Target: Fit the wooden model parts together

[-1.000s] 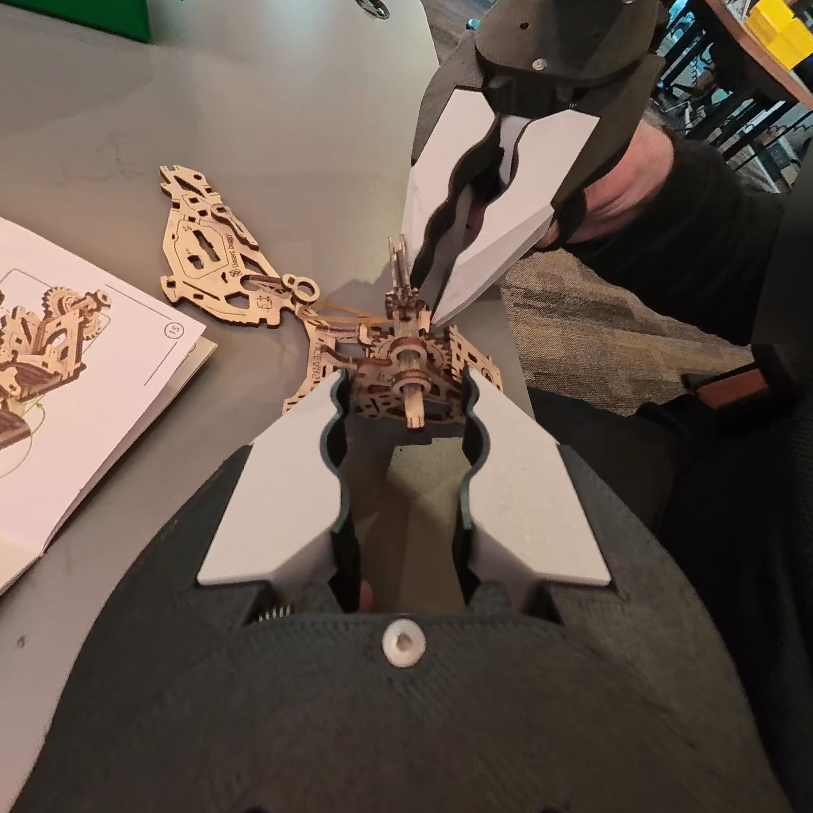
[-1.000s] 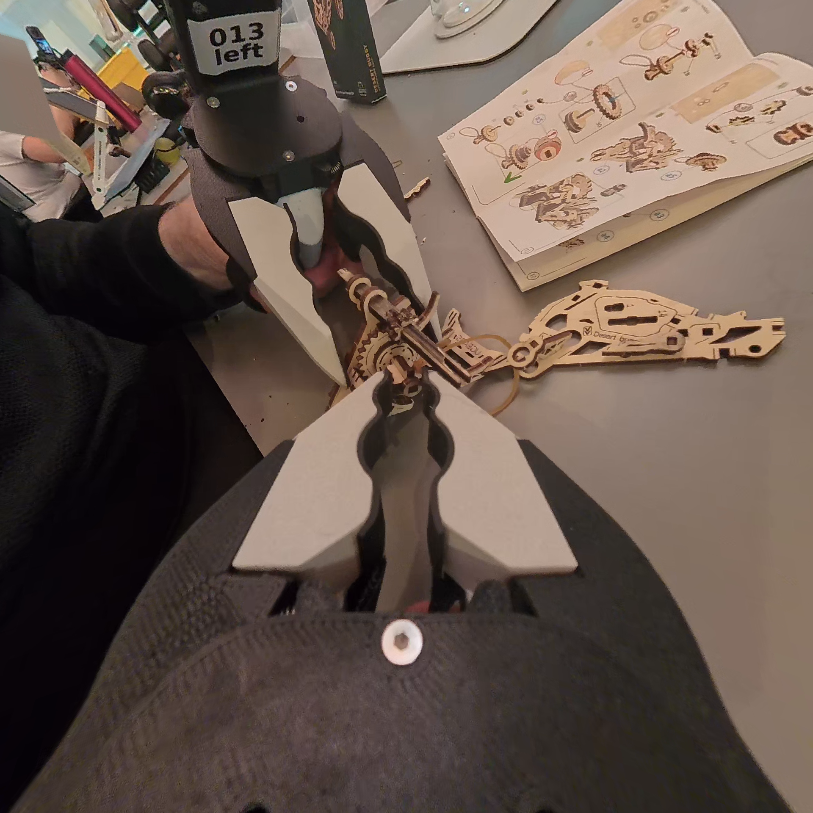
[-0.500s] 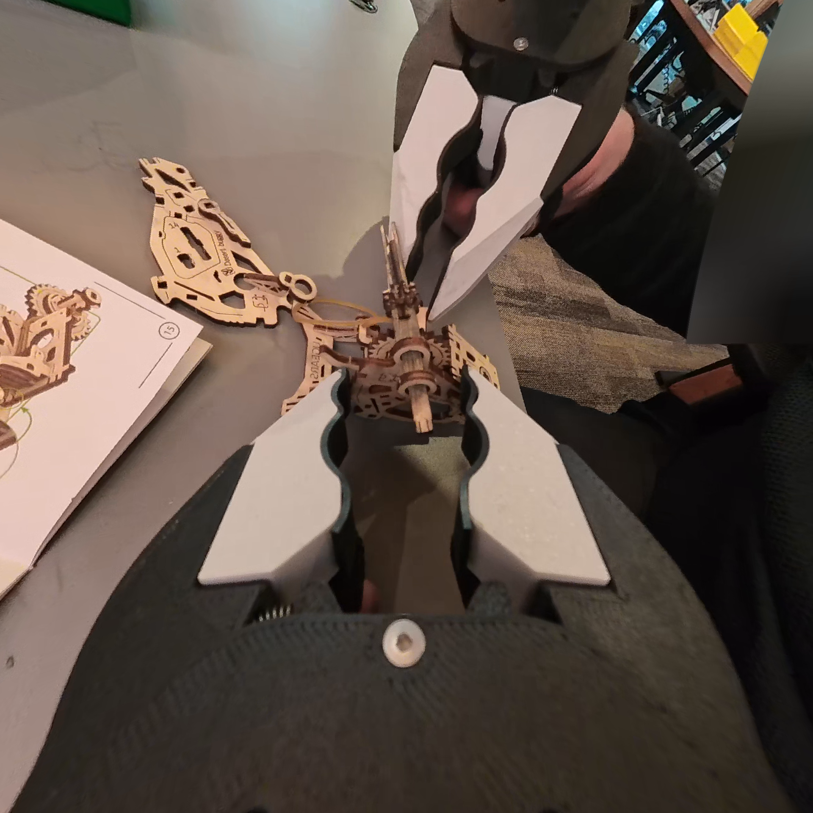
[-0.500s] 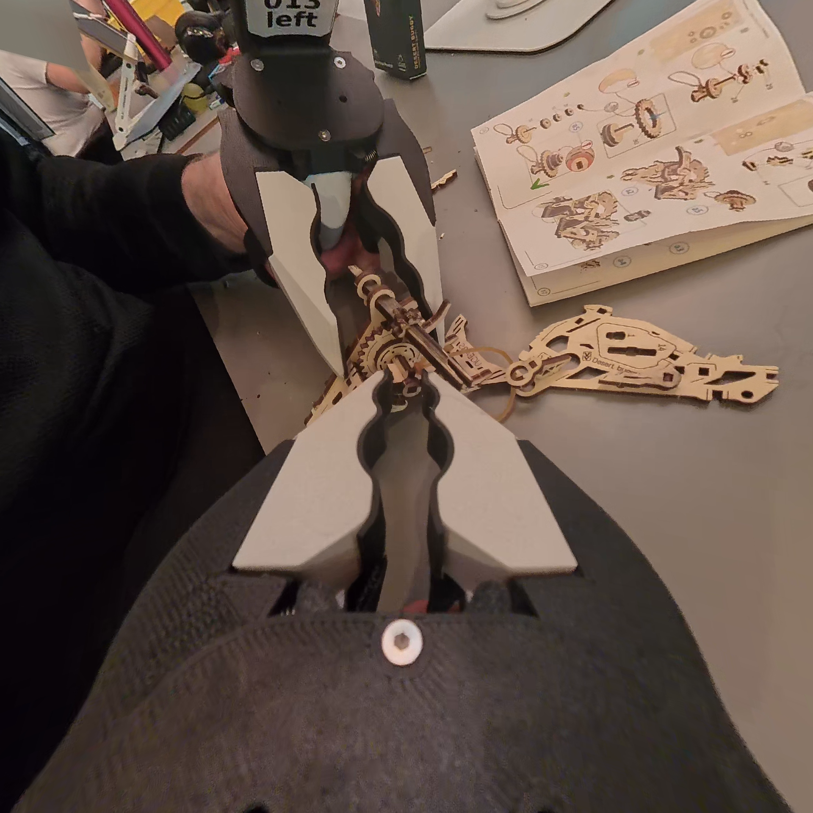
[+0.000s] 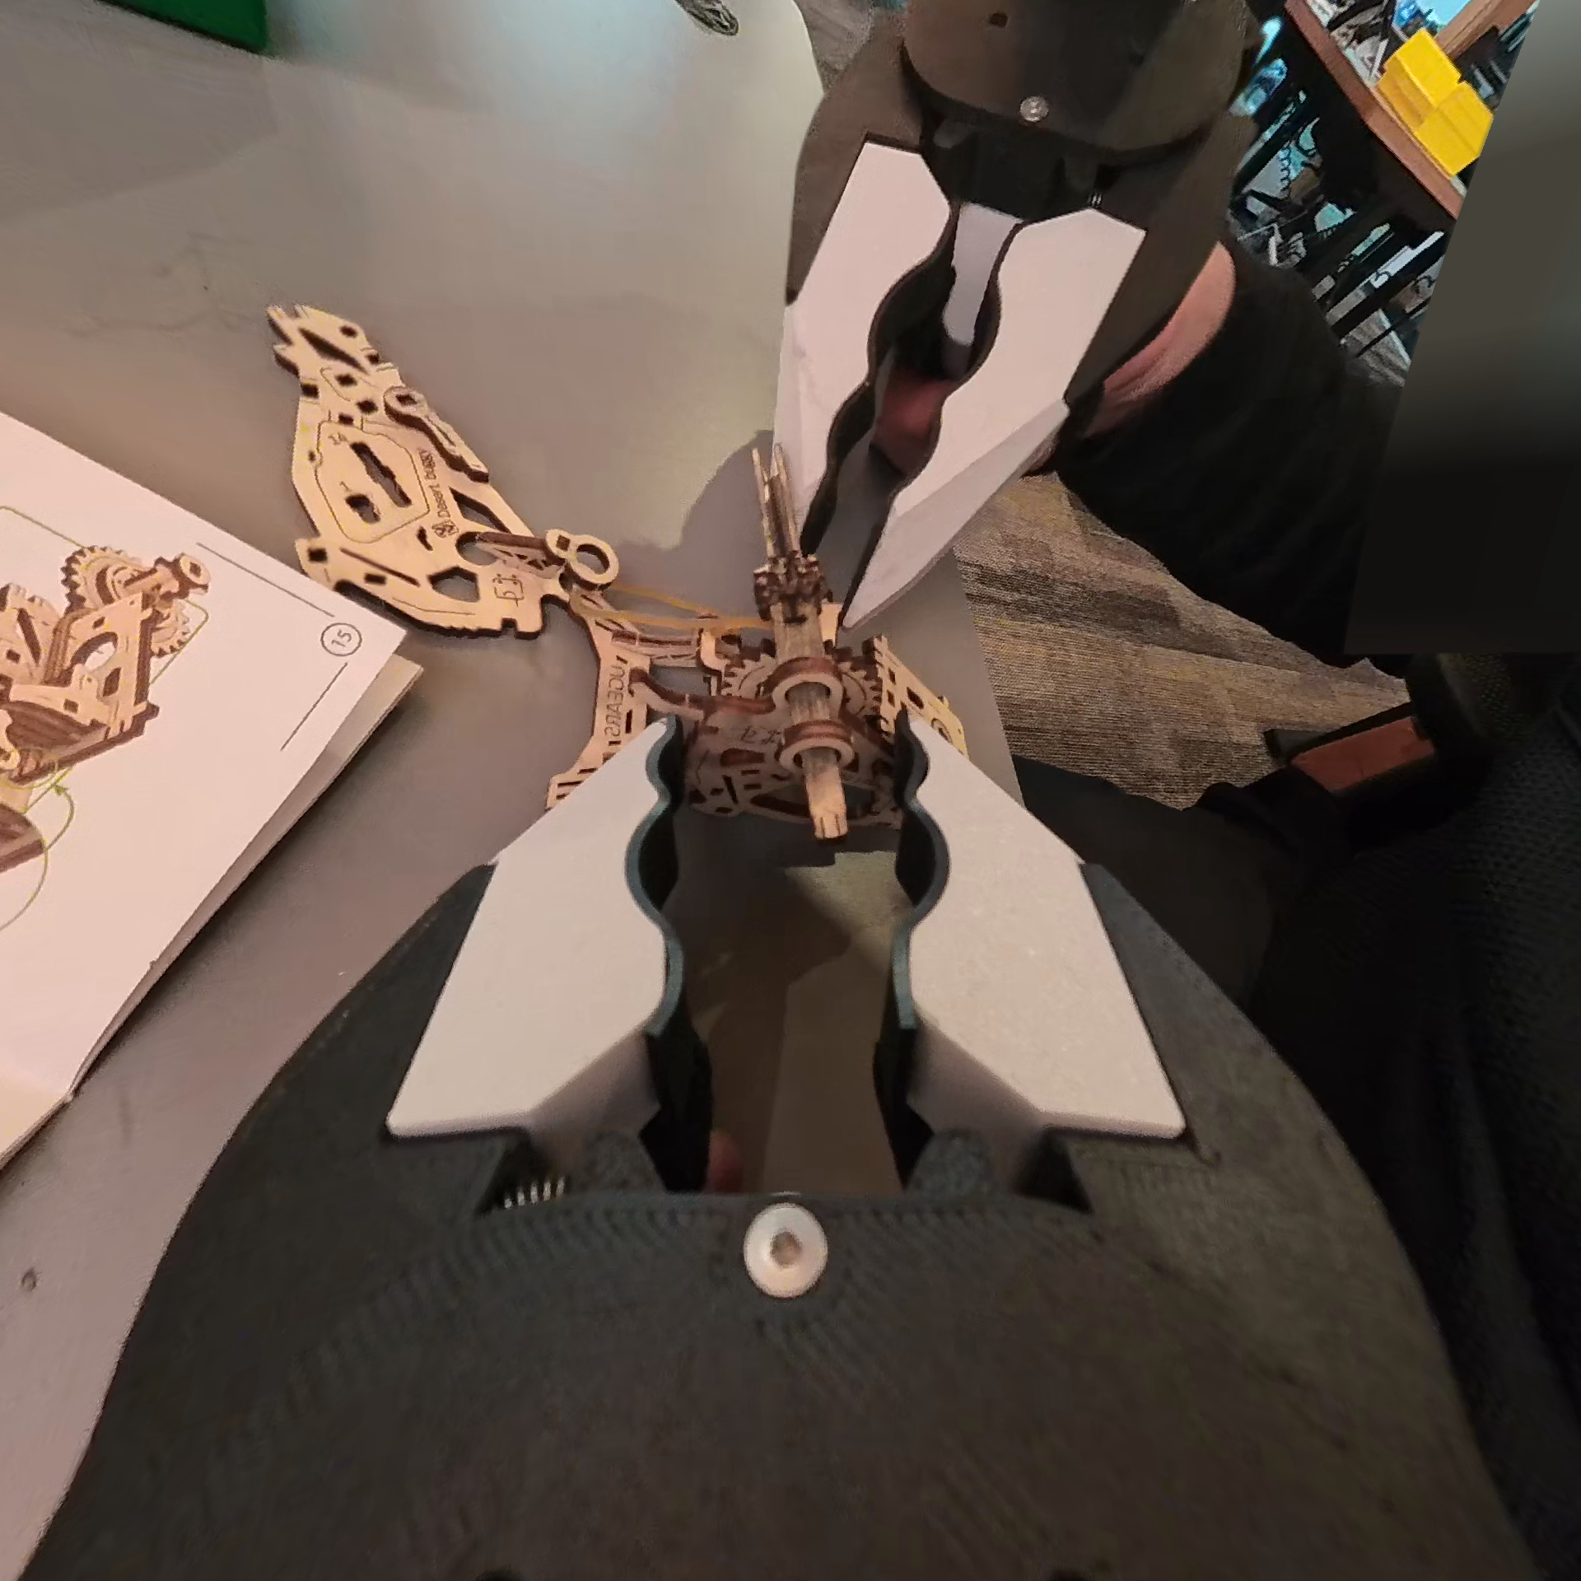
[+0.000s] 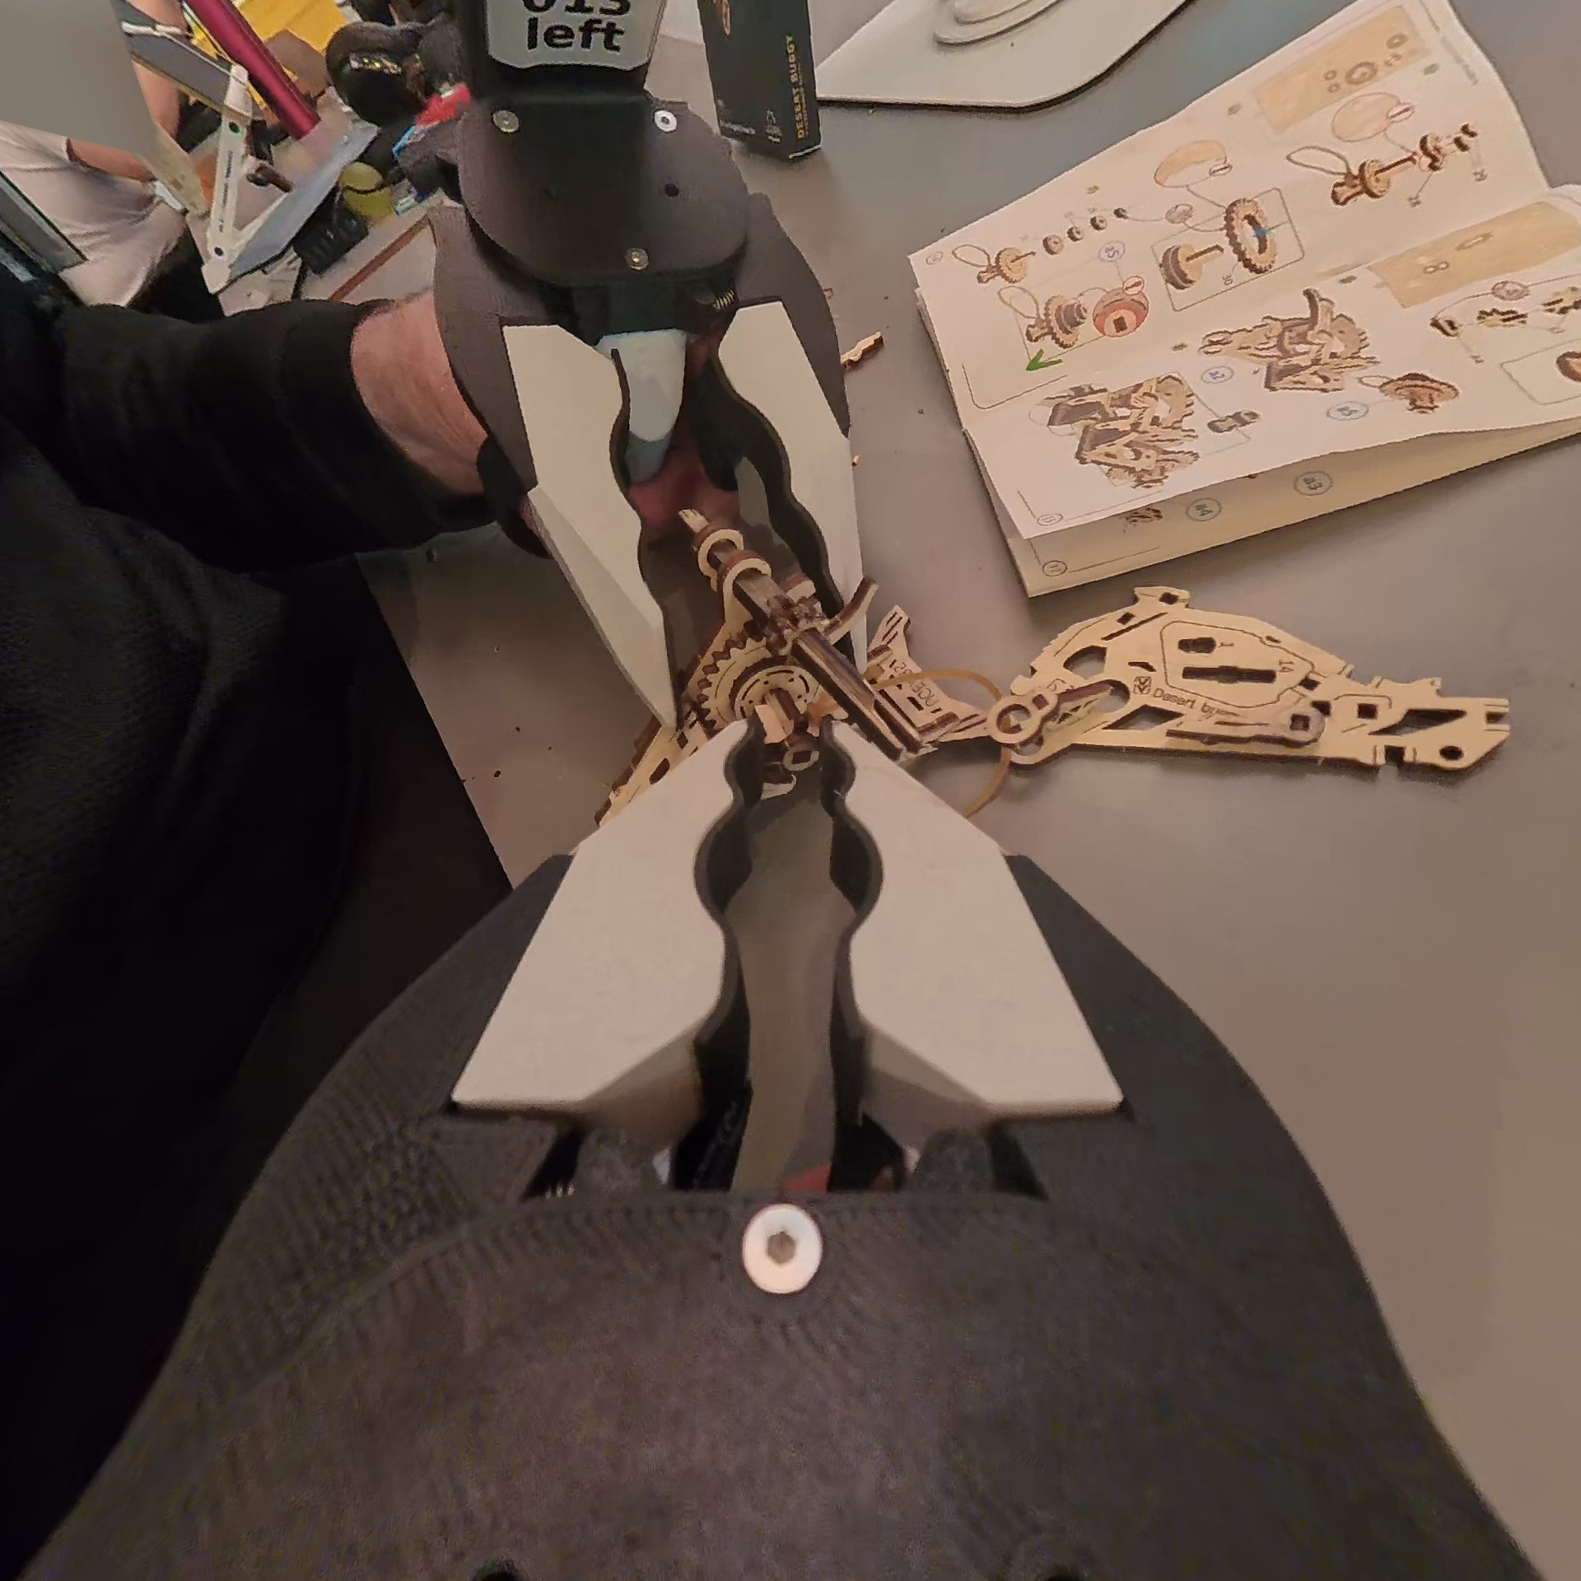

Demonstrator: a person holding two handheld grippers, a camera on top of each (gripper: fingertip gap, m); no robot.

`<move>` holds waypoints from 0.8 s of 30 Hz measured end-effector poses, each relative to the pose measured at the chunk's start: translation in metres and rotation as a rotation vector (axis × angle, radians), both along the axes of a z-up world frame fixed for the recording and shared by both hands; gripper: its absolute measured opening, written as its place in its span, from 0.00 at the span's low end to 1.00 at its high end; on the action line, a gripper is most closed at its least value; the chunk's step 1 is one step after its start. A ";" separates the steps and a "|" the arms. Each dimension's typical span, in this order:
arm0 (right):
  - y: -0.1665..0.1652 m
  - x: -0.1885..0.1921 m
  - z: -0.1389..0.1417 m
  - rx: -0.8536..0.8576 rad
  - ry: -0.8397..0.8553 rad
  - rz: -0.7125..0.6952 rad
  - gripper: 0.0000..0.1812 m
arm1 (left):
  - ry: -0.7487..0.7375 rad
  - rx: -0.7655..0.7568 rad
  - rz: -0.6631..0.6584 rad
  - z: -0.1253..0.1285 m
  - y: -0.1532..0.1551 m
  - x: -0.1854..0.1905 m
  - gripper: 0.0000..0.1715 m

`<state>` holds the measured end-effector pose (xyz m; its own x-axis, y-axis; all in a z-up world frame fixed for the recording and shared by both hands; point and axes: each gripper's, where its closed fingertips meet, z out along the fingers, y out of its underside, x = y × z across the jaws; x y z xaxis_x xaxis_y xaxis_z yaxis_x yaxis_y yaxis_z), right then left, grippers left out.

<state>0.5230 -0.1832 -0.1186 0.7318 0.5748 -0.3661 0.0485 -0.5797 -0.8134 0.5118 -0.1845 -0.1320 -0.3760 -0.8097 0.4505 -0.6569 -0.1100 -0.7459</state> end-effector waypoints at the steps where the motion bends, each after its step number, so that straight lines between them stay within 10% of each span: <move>1: -0.001 0.000 0.000 0.001 0.000 -0.002 0.05 | -0.001 -0.001 -0.002 0.000 0.000 0.000 0.27; 24: -0.002 0.002 0.005 -0.013 0.082 -0.048 0.05 | -0.032 -0.024 -0.013 0.006 -0.001 -0.002 0.27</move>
<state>0.5255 -0.1857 -0.1137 0.7259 0.5345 -0.4329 -0.0456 -0.5906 -0.8057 0.5100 -0.1851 -0.1263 -0.4010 -0.7939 0.4571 -0.6343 -0.1194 -0.7638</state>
